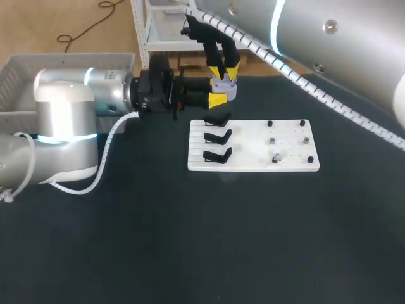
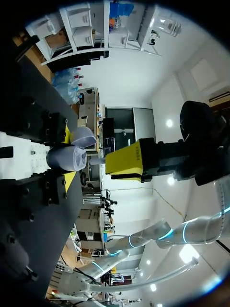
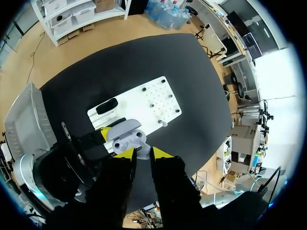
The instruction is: Pick up each earbud case from the left stands, insert the matching earbuds, close the lid, and place the case in the box.
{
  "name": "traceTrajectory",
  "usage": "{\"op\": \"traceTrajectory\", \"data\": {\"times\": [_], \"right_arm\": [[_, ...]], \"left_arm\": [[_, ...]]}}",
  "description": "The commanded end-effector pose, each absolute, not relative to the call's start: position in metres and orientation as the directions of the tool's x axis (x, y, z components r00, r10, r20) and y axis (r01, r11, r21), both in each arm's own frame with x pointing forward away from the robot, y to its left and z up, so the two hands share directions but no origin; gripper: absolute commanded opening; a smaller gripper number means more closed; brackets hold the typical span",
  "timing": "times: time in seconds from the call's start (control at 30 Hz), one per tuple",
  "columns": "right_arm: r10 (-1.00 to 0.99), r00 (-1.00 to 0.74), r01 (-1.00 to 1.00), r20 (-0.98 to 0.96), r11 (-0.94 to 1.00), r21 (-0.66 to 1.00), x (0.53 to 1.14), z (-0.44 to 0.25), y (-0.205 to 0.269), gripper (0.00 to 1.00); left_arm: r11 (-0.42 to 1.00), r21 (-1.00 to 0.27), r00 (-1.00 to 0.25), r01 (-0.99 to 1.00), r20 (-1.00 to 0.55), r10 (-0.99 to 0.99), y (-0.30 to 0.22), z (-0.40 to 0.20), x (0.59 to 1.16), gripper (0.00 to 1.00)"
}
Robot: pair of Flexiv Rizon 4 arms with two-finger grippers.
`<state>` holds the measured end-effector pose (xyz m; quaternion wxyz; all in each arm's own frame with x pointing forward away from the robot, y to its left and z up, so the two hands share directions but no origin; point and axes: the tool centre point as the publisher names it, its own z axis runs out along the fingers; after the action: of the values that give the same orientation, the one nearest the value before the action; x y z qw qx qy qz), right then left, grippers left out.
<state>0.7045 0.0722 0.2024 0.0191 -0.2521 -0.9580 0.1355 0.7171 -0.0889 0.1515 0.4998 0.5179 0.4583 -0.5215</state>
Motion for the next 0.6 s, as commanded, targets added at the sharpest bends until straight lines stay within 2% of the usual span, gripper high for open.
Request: {"op": "traceTrajectory", "data": {"times": [0.03,0.6], "right_arm": [[0.493,-0.87,0.478,-0.018,0.832,-0.283,0.7106,0.2019,0.0742,0.0],[0.5,-0.866,0.479,-0.005,0.826,-0.297,0.7117,0.1956,0.0725,0.0]], "left_arm": [[-0.074,0.042,0.039,0.996,-0.998,-0.048,-0.0892,0.1508,0.7156,0.0],[-0.074,0.042,0.039,0.996,-0.998,-0.048,-0.0892,0.1508,0.7156,0.0]]}}
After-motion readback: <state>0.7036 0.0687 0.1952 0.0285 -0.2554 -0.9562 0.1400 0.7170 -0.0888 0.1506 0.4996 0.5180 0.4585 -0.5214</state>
